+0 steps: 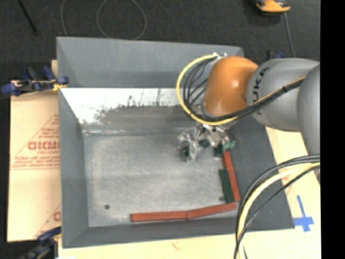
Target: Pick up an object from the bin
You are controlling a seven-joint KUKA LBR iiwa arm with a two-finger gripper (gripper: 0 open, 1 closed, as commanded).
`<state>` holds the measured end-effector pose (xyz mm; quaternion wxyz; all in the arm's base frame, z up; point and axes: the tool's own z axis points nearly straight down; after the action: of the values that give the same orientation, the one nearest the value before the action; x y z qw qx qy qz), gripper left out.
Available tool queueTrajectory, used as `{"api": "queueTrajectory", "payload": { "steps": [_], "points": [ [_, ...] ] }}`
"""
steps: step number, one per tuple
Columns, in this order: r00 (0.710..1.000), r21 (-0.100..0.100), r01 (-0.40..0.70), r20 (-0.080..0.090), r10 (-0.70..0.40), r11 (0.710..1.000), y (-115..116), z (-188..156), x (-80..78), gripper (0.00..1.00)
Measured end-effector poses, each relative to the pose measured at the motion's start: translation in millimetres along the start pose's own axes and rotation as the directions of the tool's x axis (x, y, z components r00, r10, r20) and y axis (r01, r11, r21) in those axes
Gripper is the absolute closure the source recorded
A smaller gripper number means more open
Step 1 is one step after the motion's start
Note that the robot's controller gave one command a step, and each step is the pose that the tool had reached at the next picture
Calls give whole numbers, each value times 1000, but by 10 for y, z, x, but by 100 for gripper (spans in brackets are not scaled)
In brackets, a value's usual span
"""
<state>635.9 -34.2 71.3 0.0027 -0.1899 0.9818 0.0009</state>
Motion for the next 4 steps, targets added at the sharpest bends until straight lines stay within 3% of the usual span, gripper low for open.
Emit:
{"api": "queueTrajectory", "payload": {
  "steps": [1,2,3,4],
  "points": [
    [888,5,459,0,-459,888,-17,-1163,206,100],
    [889,-1,458,1,-458,889,-1,-1148,207,0],
    [518,6,855,-1,-855,518,-105,-11,-82,0],
    [522,6,853,3,-853,522,-98,-30,-91,100]
  ]
}}
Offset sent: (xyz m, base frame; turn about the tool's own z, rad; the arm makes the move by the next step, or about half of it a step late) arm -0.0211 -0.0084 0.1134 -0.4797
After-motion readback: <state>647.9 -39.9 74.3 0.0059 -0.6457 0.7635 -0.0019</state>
